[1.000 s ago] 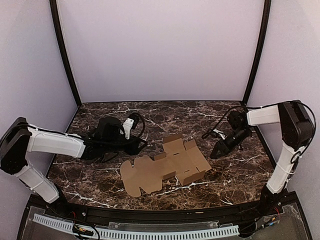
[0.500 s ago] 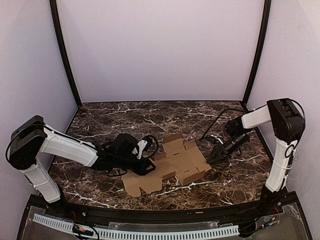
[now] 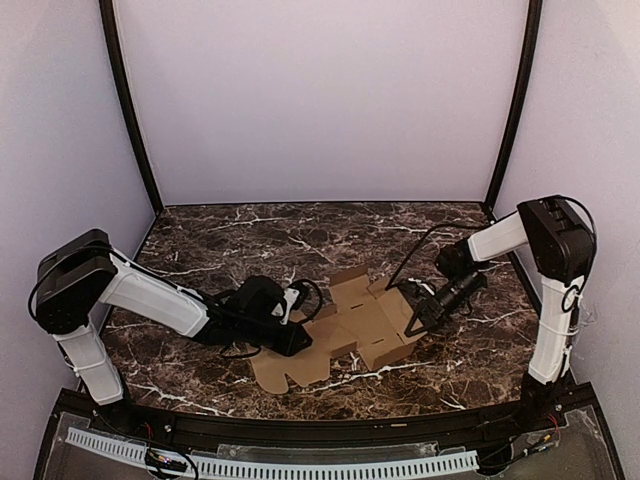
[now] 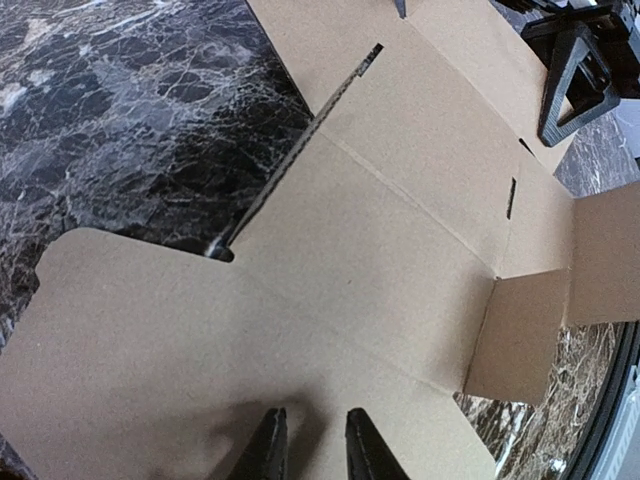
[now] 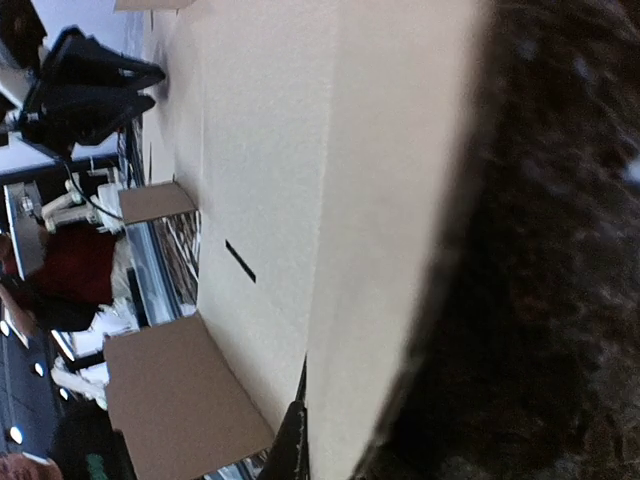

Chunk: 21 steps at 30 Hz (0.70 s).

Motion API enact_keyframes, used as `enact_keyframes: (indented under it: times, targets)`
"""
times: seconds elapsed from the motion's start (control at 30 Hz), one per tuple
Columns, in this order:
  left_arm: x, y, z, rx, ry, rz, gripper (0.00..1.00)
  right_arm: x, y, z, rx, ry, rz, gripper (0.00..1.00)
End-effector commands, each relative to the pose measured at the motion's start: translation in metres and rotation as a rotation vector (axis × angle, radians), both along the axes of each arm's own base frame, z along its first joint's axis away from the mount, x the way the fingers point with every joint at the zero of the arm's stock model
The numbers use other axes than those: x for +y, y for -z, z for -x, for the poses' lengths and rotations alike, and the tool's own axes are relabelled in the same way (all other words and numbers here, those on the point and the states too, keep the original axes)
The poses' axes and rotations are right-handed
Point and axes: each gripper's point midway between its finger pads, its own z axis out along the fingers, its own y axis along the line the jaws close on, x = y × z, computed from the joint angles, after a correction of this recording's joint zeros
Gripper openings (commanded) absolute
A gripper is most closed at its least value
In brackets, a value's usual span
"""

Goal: Fold the paper box

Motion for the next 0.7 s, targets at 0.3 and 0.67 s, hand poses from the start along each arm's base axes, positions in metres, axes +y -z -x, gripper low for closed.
enact_keyframes:
  times: [0.3,0.67]
  targets:
    - [0.090,-0.095,-0.036,-0.461,-0.241,-0.213,0.46,0.000,-0.113,-0.146,-0.804,-0.280,0.378,0.00]
    - [0.144,-0.128,-0.061,-0.690,-0.501,-0.326,0.70,0.027,-0.143,-0.166,-1.237,-0.754,0.830,0.00]
